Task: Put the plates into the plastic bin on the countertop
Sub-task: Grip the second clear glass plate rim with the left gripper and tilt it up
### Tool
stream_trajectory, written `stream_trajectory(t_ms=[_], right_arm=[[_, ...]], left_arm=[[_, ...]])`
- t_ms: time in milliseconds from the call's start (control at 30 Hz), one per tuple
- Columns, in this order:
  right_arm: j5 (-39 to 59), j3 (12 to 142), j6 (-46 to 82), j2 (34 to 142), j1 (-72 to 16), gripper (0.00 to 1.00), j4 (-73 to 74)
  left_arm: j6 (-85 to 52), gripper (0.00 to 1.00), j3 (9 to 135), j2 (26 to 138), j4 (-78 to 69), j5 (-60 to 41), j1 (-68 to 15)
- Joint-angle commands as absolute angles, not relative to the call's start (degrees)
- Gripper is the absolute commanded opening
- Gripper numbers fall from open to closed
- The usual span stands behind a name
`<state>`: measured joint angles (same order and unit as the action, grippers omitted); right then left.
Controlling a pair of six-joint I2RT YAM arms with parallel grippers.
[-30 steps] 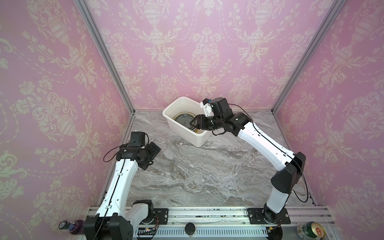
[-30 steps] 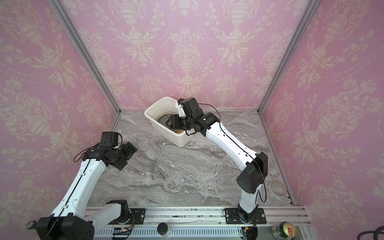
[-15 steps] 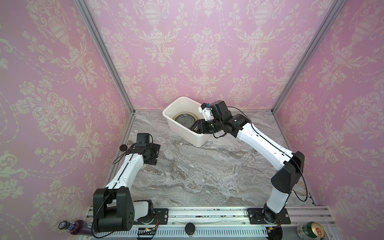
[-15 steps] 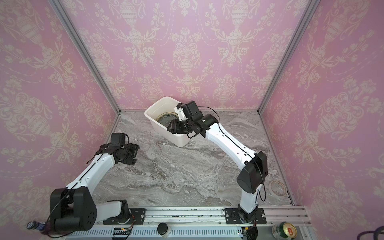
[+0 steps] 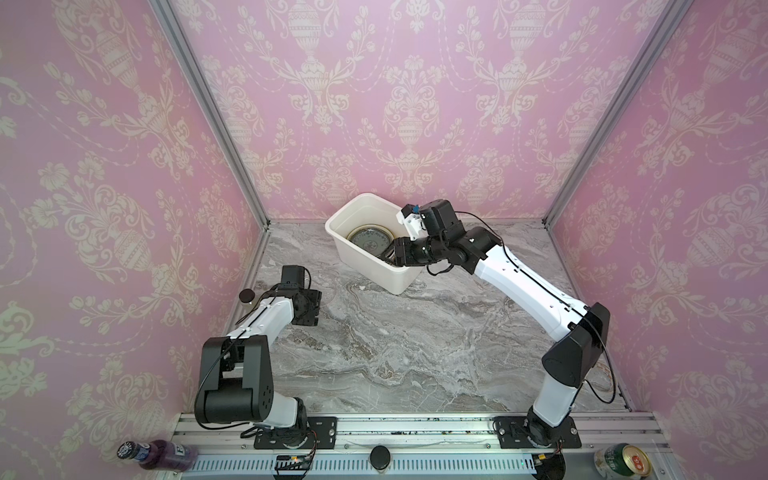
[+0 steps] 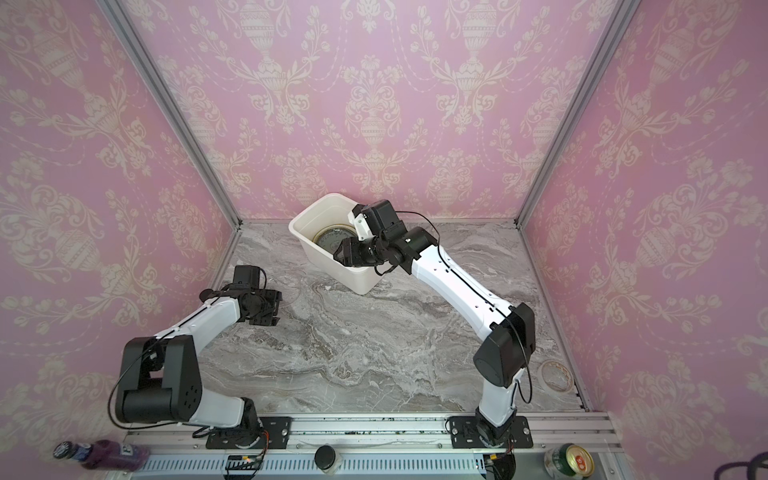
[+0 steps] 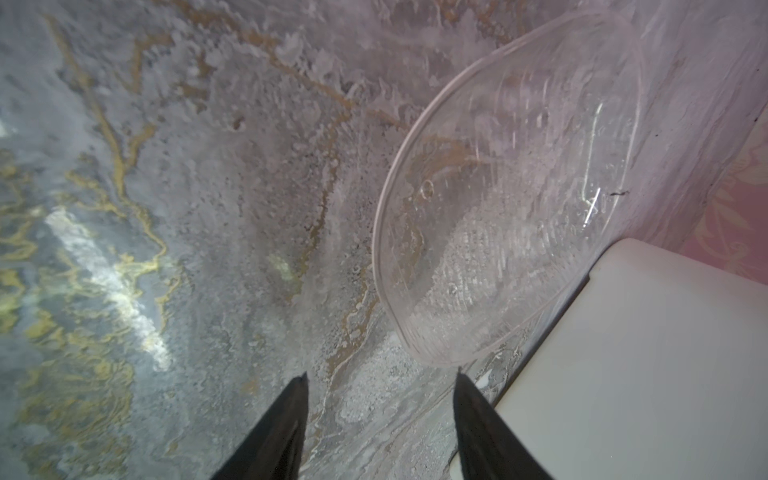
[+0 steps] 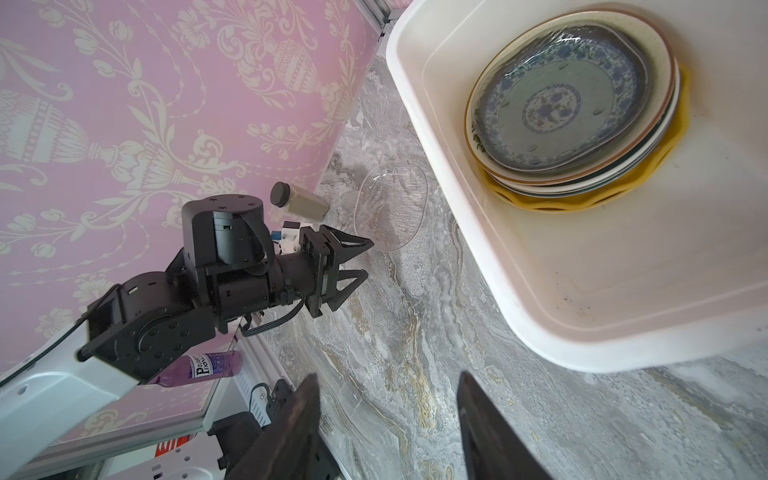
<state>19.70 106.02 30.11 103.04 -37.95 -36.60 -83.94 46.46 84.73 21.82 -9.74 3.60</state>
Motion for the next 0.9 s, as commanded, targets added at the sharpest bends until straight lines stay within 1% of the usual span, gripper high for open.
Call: stream_trajectory(t_ms=[0, 133, 300, 433, 567, 633, 867], right_arm=[[19.68, 106.81, 29.53, 103.97, -37.60, 0.53, -37.12], [19.92, 106.77, 29.87, 104.15, -37.62, 0.53, -37.16], [20.04, 106.79, 29.88, 104.24, -37.59, 0.52, -37.18], [19.90, 107.00, 29.79, 104.33, -37.62, 0.52, -37.35], [20.26, 107.32, 29.79, 104.38, -37.62, 0.52, -37.48], [20.38, 107.49, 29.78, 104.33, -37.61, 0.52, -37.54], [20.38, 107.62, 29.84, 104.07, -37.62, 0.52, -37.75]], left_arm=[[-84.66, 0.55, 47.21, 87.09, 21.19, -7.91, 3.87], [-83.89, 0.47, 48.24, 89.21, 21.82, -7.34, 3.88], [-83.34, 0.41, 49.13, 91.35, 21.71, -7.55, 3.96], [-82.94, 0.32, 49.48, 92.46, 21.80, -7.82, 4.13], [-82.53, 0.25, 49.65, 92.28, 22.72, -7.15, 4.09], [-82.22, 0.19, 49.57, 91.96, 22.99, -6.86, 4.12], [-80.24, 0.08, 48.80, 89.71, 24.16, -7.28, 4.09]])
